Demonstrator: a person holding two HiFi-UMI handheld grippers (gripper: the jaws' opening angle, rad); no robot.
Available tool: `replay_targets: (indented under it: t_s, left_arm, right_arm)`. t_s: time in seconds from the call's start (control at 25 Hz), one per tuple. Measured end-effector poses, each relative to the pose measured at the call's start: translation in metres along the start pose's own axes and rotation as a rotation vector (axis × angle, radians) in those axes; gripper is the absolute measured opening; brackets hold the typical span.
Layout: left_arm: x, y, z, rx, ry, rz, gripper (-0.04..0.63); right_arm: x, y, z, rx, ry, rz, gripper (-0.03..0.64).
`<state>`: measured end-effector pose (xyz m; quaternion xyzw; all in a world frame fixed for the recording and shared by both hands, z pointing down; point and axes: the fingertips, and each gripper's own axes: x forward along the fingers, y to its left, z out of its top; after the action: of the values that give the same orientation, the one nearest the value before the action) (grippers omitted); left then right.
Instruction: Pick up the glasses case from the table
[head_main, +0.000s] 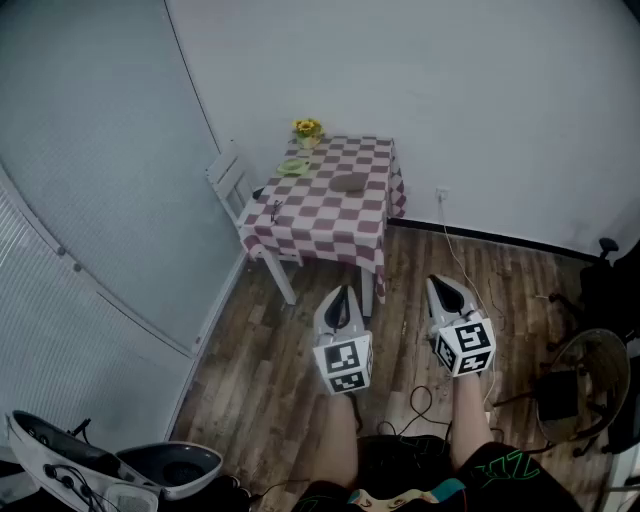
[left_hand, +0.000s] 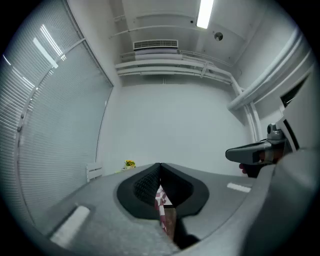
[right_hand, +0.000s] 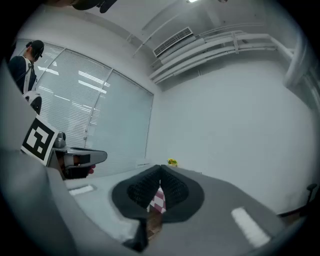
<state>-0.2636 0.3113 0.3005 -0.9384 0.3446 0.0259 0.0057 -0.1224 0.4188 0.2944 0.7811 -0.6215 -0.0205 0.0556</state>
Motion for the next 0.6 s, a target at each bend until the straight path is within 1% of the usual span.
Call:
replay_targets:
  t_s: [0.12,0.28,0.48,0.6]
  left_arm:
    - [0.007,0.008,0.0,0.0,0.0,-0.008,0.011]
    - [0.017,0.017,-0.001,-0.001,-0.004,-0.021,0.011]
    - [0.025,0.037,-0.004,-0.038,-0.006,-0.011,0.011]
    - [0.029,0.039,-0.009,-0.055,-0.001,-0.017,0.011]
  right_arm:
    - [0.01,0.004,0.001,-0.014,0.009,-0.003,0.003]
    - [0.023,0.001,0.002,0.011,0.0,-0.039,0.003]
    - [0.033,0.006,0.004,0.003,0.005,-0.049,0.003]
    - [0.033,0.008,-0.001,-0.005,0.013,-0.054,0.003]
